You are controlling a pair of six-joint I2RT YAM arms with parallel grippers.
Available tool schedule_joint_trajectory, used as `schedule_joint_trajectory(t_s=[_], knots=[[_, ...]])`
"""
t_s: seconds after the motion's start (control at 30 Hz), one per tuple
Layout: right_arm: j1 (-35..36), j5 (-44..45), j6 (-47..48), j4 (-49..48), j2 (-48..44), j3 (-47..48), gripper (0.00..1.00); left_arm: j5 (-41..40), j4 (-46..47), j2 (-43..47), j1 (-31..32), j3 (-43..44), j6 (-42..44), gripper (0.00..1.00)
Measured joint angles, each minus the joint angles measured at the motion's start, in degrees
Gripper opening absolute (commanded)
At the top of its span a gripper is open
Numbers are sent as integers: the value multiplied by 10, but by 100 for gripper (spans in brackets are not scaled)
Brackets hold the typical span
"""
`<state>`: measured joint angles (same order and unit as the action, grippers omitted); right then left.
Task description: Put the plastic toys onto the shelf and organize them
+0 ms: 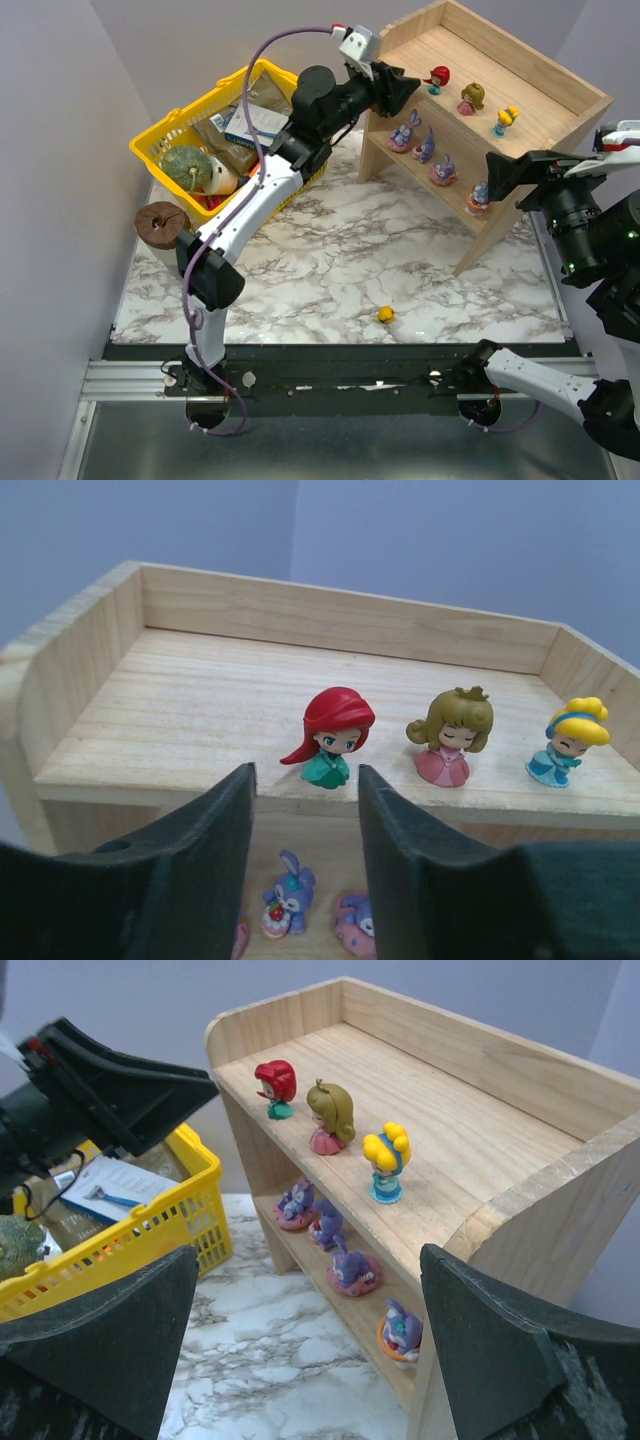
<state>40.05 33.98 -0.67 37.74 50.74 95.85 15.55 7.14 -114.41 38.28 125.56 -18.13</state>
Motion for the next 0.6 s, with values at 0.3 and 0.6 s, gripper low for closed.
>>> schedule_joint_trajectory(t_s=[0.3, 0.6], knots=[[0, -120, -38, 63, 34, -30, 100, -51, -23, 220, -1, -224, 53, 99], [2, -299, -146, 86, 80, -276, 100, -117, -107, 428, -19, -416, 100, 99]])
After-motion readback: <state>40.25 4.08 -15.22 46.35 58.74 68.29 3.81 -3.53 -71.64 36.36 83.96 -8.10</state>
